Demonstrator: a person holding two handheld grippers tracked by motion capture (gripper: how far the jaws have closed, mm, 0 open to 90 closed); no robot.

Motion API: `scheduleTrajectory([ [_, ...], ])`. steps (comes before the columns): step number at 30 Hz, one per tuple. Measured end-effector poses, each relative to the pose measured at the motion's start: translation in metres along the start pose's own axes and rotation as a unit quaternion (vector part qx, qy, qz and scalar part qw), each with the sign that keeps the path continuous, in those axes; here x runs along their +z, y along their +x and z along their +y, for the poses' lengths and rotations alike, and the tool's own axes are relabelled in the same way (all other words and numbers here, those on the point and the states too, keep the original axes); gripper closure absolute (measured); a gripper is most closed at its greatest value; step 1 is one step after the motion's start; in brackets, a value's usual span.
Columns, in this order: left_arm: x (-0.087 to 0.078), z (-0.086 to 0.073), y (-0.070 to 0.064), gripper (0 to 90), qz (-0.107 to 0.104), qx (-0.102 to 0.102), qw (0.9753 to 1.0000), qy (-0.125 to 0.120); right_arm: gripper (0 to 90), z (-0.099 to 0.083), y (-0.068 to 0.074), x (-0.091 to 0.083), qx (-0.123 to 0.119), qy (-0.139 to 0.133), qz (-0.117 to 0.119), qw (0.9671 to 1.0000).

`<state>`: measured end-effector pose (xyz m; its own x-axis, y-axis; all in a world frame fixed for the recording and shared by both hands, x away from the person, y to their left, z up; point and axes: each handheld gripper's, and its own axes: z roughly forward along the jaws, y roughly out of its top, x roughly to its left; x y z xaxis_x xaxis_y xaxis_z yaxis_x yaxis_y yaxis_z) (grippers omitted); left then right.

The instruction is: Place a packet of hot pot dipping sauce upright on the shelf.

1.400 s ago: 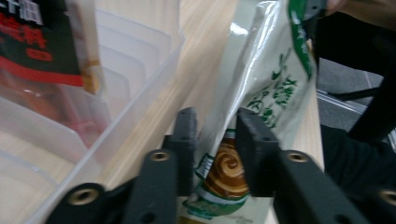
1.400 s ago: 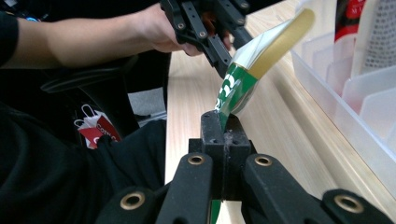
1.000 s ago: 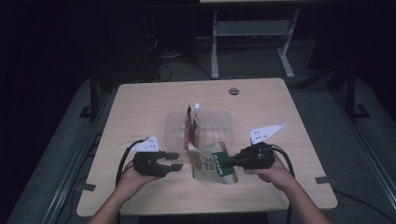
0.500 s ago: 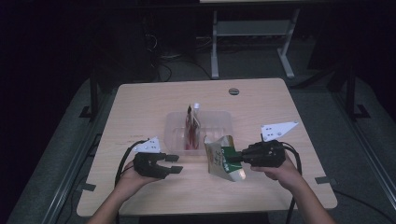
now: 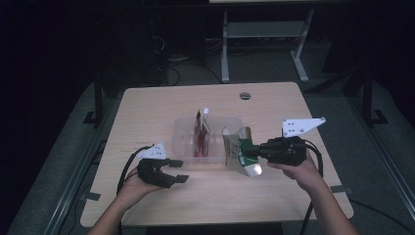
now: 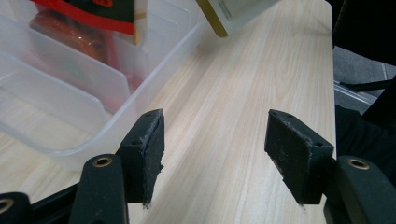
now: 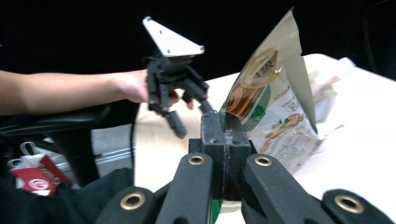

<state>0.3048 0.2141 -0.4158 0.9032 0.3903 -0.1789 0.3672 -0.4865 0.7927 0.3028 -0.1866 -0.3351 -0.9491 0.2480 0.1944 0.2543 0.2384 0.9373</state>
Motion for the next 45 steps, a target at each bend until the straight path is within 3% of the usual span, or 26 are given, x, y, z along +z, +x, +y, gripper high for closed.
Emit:
scheduleTrajectory([
  [7, -0.005, -0.002, 0.004, 36.7, 0.004, -0.001, 1.0000, 0.003, 90.0, 0.016, -0.006, 0.006, -0.019, 0.005, -0.045, 0.9988],
  [12, -0.004, -0.003, 0.005, 36.7, 0.005, -0.001, 1.0000, 0.003, 90.0, 0.026, -0.013, 0.010, -0.023, 0.002, -0.065, 0.9976],
  [24, -0.004, -0.004, 0.006, 36.3, 0.005, -0.001, 1.0000, 0.008, 90.0, 0.034, -0.028, 0.020, -0.020, -0.004, -0.082, 0.9964],
  [39, -0.003, -0.005, 0.007, 33.5, 0.005, 0.003, 0.9999, 0.015, 90.0, 0.027, -0.042, 0.037, -0.009, 0.005, -0.088, 0.9961],
  [45, -0.002, -0.005, 0.007, 30.5, 0.008, -0.004, 0.9999, 0.012, 90.0, 0.016, -0.049, 0.050, 0.003, 0.014, -0.093, 0.9956],
])
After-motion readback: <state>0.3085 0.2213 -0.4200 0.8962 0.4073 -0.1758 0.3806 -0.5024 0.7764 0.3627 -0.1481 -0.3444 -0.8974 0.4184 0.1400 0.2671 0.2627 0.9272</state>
